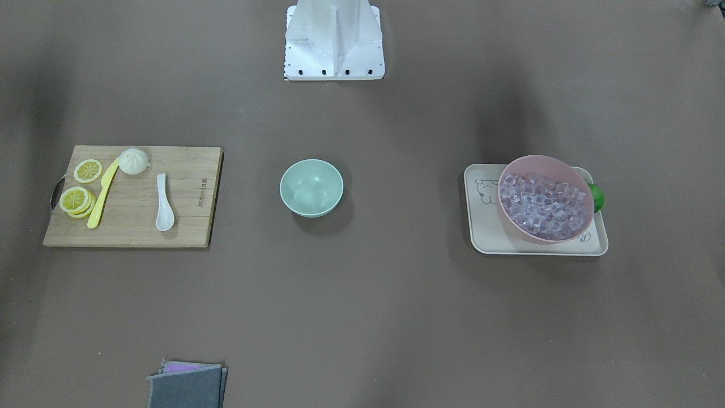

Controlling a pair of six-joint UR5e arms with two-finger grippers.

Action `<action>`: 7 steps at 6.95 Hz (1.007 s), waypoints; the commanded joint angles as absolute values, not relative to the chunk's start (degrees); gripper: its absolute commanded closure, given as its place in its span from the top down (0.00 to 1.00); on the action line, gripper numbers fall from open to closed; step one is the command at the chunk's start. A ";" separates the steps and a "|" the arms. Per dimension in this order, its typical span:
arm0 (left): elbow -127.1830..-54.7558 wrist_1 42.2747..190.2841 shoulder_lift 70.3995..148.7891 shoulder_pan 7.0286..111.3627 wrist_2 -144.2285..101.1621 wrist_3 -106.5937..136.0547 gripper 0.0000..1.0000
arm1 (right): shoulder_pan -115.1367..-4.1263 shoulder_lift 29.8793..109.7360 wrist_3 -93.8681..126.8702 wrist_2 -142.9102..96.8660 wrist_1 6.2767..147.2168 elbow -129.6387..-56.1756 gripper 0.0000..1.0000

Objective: Put spoon and ice into bowl

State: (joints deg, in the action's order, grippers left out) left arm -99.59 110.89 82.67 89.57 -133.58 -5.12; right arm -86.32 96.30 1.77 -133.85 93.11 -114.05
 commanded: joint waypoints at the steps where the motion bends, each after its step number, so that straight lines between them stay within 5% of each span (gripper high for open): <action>1: -96.77 118.64 84.45 89.56 -133.77 -1.53 0.99 | -86.84 94.13 1.84 -134.47 93.16 -115.58 1.00; 7: -98.08 129.99 88.68 79.03 -133.94 18.47 0.99 | -80.54 90.82 13.97 -132.90 83.94 -114.78 1.00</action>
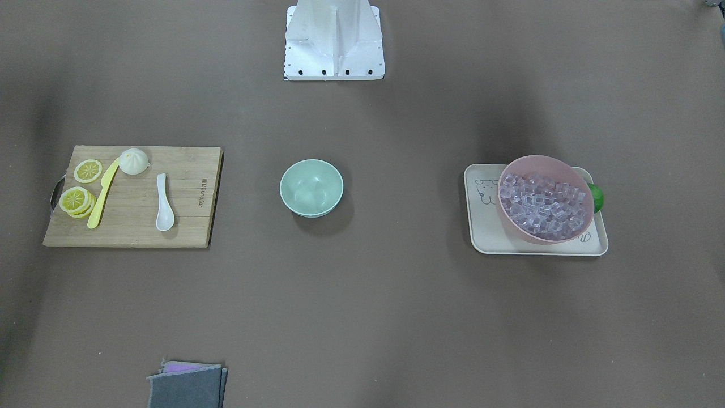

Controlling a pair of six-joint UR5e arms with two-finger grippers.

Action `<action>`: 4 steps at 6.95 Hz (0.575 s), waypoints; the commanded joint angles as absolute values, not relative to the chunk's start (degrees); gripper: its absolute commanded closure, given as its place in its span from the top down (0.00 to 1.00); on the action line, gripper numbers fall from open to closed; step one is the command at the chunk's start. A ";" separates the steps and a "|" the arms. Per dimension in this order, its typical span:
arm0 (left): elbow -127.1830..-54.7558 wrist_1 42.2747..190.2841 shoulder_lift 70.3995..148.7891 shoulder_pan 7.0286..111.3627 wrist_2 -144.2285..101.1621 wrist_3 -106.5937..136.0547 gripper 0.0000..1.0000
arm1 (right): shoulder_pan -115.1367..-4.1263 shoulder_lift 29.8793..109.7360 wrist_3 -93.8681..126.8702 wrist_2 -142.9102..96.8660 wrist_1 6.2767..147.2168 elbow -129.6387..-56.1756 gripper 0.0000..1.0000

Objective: Put spoon and ice into bowl

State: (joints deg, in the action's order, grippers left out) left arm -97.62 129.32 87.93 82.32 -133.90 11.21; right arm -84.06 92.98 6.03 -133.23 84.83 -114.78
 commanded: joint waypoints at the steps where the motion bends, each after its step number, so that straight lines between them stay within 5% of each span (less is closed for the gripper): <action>1: -98.61 134.17 88.68 76.32 -133.77 26.29 0.99 | -76.16 89.92 21.89 -130.19 80.63 -114.79 1.00; 4: -102.64 136.93 90.26 66.48 -130.98 39.76 0.99 | -63.13 88.60 44.34 -118.59 72.95 -114.96 1.00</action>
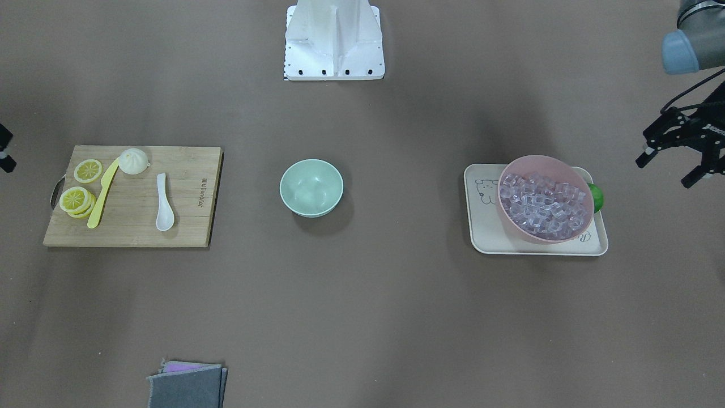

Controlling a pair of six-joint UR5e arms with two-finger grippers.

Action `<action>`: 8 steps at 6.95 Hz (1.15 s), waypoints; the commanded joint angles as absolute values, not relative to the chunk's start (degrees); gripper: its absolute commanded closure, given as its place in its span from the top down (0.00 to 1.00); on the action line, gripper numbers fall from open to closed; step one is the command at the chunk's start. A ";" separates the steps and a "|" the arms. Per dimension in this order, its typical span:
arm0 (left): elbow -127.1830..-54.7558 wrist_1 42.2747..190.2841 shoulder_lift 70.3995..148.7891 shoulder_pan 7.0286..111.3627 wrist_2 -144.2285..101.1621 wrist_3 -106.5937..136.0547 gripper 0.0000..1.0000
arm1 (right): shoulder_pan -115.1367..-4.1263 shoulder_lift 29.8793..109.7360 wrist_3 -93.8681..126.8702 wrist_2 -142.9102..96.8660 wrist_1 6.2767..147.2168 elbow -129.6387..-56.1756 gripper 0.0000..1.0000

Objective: Put spoon and ice into bowl

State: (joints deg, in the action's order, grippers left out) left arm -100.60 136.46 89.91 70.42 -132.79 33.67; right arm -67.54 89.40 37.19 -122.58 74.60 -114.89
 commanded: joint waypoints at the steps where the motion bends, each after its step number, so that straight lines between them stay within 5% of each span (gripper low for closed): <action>1: -103.96 136.93 90.26 62.62 -126.00 43.56 0.99 | -61.37 88.25 47.17 -116.82 72.95 -115.48 0.99; 5: -102.76 136.58 92.46 51.51 -113.47 47.73 0.97 | -60.03 88.16 48.96 -115.58 72.95 -116.37 1.00; 7: -99.94 136.58 93.78 51.50 -113.38 46.76 0.71 | -59.94 88.15 48.96 -115.58 72.95 -116.28 1.00; 8: -99.32 136.50 93.95 51.50 -112.60 46.67 0.71 | -59.77 88.15 48.96 -114.88 72.95 -116.28 1.00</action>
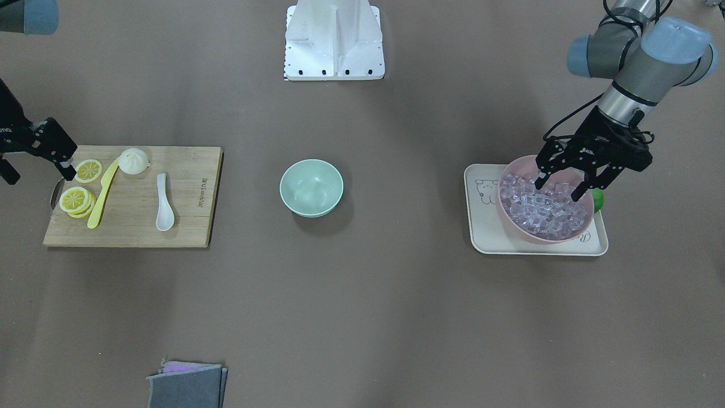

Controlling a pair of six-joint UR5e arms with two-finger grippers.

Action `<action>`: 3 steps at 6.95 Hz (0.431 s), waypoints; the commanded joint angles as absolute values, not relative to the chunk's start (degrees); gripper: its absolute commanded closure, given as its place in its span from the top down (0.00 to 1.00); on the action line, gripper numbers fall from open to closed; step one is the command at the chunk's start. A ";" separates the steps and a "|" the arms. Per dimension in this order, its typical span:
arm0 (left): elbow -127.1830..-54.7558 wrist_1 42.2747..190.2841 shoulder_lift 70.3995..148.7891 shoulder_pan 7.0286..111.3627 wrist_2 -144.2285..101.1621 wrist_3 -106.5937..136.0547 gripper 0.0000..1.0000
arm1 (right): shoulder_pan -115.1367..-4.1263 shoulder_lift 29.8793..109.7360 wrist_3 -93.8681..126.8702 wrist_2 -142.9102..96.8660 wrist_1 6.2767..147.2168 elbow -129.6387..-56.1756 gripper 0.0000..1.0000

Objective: Put spoon and ice into bowl

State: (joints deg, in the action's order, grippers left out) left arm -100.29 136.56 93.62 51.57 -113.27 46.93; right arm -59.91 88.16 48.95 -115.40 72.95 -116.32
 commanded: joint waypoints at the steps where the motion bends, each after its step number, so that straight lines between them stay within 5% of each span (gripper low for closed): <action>1: -98.71 136.41 94.22 51.42 -110.41 46.58 0.71 | -59.50 88.15 48.96 -114.61 72.95 -116.19 1.00; 3: -98.17 136.41 94.40 51.15 -110.30 46.58 0.71 | -59.41 88.15 48.96 -114.61 72.95 -116.10 1.00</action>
